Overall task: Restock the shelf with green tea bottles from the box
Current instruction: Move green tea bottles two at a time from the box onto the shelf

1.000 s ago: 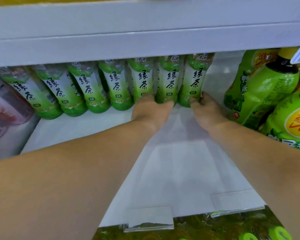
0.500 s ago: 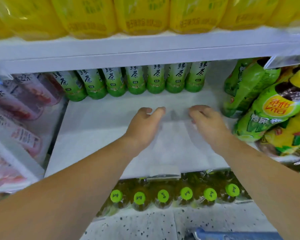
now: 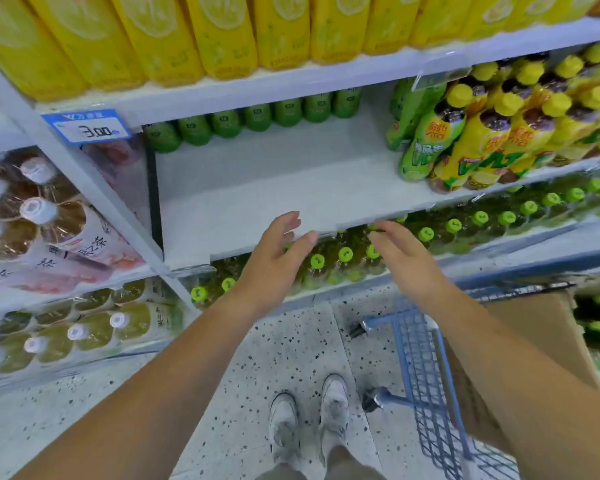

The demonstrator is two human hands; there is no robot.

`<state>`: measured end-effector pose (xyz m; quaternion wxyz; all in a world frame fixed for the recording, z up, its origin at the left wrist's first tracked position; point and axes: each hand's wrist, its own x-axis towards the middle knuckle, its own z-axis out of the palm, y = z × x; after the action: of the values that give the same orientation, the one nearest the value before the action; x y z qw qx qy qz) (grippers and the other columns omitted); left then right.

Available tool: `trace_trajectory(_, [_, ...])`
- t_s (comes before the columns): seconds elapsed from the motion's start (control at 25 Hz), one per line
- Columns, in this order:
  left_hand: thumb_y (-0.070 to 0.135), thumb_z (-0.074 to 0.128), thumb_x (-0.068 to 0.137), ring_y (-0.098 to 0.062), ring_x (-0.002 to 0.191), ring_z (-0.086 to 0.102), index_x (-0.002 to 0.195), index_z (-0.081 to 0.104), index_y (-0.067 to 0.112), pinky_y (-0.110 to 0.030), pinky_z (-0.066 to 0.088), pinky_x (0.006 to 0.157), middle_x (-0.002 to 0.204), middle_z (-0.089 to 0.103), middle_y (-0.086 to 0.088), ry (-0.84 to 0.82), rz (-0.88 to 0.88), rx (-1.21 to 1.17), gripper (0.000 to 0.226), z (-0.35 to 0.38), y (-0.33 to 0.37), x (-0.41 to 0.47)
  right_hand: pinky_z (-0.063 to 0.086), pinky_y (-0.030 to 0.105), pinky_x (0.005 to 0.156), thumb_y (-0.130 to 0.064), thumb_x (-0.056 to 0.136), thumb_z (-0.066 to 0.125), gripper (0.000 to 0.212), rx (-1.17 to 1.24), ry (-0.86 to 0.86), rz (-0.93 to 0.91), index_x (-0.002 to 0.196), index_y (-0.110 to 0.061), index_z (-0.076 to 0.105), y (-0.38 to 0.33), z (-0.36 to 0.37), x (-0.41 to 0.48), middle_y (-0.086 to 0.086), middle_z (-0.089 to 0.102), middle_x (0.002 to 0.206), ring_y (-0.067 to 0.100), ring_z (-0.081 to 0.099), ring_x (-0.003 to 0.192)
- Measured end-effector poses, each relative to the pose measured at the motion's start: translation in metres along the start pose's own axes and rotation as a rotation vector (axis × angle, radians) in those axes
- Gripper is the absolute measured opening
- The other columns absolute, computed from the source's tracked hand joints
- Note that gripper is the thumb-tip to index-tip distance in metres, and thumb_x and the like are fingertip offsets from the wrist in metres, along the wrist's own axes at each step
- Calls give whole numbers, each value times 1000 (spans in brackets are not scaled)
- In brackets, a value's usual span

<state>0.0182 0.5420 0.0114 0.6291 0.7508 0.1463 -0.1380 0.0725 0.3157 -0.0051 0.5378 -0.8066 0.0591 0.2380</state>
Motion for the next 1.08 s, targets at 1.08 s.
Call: trace_trajectory(1.08, [73,54,78,1,132,45,147,39,36,-34,41,108,143,47,21,-402,105,171,79,357,93,-146,41,15,83,-55,92,56,57,30,366,140,145,-36,46,151,-314,-283,-24,57,124,-9,54,109])
